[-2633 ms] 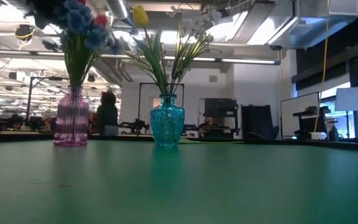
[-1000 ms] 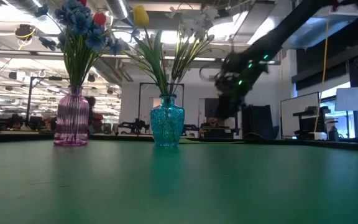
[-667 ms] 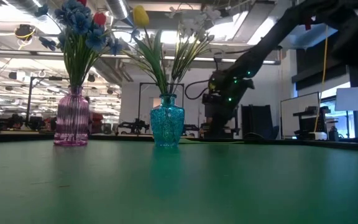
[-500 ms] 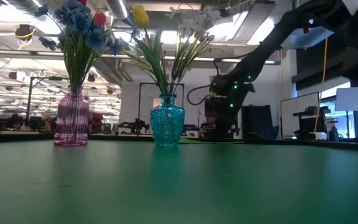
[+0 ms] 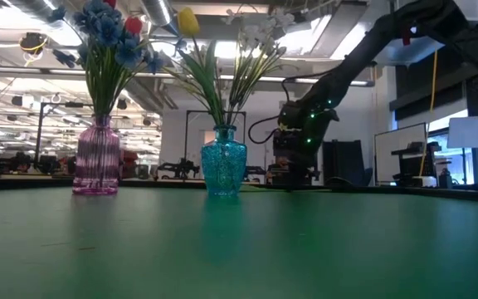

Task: Sort flowers into vase by color
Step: Put the yellow flowers into the violet vase

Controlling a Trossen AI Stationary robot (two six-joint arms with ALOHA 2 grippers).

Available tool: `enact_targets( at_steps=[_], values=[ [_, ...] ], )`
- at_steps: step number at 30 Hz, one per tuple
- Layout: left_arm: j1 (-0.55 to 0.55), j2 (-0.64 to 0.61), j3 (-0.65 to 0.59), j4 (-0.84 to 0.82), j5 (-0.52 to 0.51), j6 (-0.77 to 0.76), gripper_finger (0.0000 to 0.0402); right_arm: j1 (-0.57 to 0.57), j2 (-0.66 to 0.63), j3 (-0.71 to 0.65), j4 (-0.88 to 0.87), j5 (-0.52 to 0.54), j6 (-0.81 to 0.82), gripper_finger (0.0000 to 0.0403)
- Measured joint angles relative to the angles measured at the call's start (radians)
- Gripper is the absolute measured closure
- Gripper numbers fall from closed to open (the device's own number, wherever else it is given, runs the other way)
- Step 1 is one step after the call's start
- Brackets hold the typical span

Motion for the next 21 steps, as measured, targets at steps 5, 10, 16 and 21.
enact_targets(
  at_steps=[5,10,16,21],
  values=[
    [0.000,-0.002,0.000,0.001,-0.040,0.000,0.0237,0.007,-0.033,-0.001,-0.160,0.037,0.104,0.0390],
    [0.000,-0.002,0.000,-0.002,-0.044,0.000,0.0237,0.007,-0.121,-0.020,-0.555,0.005,0.343,0.0399],
    [0.000,-0.002,0.000,-0.013,-0.043,0.074,0.0237,0.058,-0.303,-0.140,-0.815,0.029,0.507,0.0397],
    [0.000,-0.003,0.000,-0.014,0.007,0.117,0.0237,0.177,-0.481,-0.367,-0.715,-0.027,0.686,0.0394]
  ],
)
